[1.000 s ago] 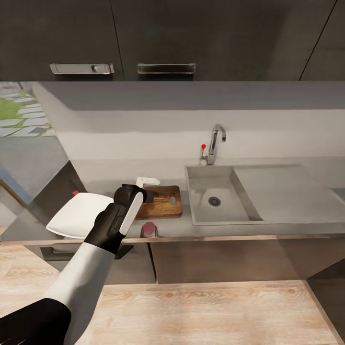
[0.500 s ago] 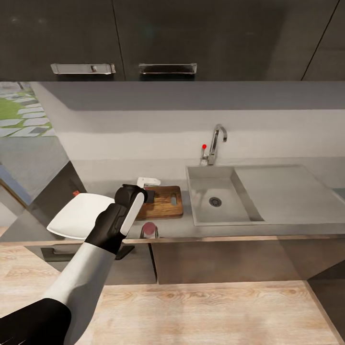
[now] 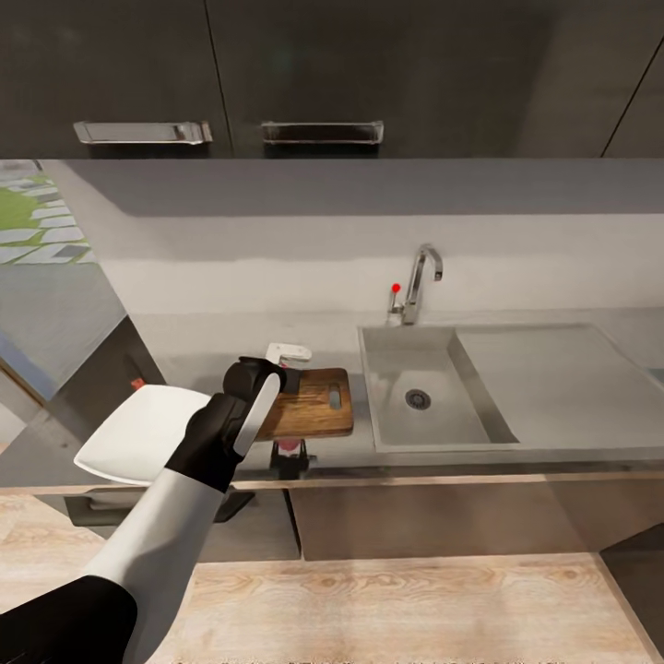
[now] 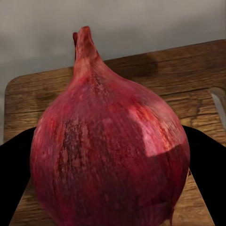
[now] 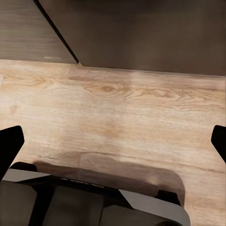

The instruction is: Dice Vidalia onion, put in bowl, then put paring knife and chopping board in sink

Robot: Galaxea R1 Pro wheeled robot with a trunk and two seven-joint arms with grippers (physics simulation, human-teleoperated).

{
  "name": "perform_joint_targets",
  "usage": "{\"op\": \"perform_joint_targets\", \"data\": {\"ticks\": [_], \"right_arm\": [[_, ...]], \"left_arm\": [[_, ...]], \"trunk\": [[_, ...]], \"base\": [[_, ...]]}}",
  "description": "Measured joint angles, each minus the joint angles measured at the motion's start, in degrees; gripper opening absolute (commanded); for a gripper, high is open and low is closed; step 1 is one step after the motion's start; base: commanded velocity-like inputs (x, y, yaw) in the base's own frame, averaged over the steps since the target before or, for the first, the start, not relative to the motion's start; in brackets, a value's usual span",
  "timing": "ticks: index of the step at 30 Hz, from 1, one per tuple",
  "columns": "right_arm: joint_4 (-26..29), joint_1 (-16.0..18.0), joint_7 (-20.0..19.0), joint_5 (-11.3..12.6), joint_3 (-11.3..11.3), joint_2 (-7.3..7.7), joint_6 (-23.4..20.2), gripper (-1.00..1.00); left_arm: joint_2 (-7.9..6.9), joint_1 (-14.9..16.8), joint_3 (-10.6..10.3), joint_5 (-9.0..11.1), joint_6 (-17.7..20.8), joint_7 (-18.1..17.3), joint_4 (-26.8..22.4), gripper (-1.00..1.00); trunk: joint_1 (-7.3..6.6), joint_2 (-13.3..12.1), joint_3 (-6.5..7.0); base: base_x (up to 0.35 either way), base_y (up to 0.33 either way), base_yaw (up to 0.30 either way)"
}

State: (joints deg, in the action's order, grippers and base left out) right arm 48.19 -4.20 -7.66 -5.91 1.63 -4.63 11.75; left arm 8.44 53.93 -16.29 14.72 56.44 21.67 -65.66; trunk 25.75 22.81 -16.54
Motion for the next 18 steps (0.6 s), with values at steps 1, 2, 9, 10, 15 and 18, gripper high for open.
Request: {"op": "perform_joint_targets", "data": {"ticks": [1, 2, 9, 10, 15, 18], "right_arm": [[0.01, 0.0, 0.01, 0.0, 0.0, 0.0, 0.01, 1.0], [0.0, 0.0, 0.01, 0.0, 0.0, 0.0, 0.01, 1.0], [0.0, 0.0, 0.02, 0.0, 0.0, 0.0, 0.02, 1.0], [0.01, 0.0, 0.02, 0.0, 0.0, 0.0, 0.02, 1.0], [0.04, 0.0, 0.02, 0.0, 0.0, 0.0, 0.0, 1.0], [0.05, 0.0, 0.02, 0.0, 0.0, 0.0, 0.01, 1.0]], "left_arm": [[0.0, -0.04, -0.06, 0.01, 0.0, 0.0, -0.02, -1.0], [0.0, -0.05, -0.08, -0.01, 0.0, 0.0, -0.02, -1.0], [0.01, -0.11, -0.16, -0.01, 0.0, 0.0, -0.05, -1.0], [0.01, -0.11, -0.16, -0.01, 0.0, 0.0, -0.05, -1.0], [0.01, -0.11, -0.16, -0.01, 0.0, 0.0, -0.05, -1.0], [0.01, -0.11, -0.16, -0.01, 0.0, 0.0, -0.05, -1.0]], "trunk": [[0.0, 0.0, -0.08], [0.0, 0.0, -0.16], [0.0, 0.0, -0.79], [0.0, 0.0, -0.88], [0.0, 0.0, -1.35], [0.0, 0.0, -1.62]], "base": [[0.004, 0.0, 0.0], [0.002, 0.0, 0.0], [0.0, 0.0, 0.0], [0.0, 0.0, 0.0], [0.0, 0.0, 0.0], [0.0, 0.0, 0.0]]}}
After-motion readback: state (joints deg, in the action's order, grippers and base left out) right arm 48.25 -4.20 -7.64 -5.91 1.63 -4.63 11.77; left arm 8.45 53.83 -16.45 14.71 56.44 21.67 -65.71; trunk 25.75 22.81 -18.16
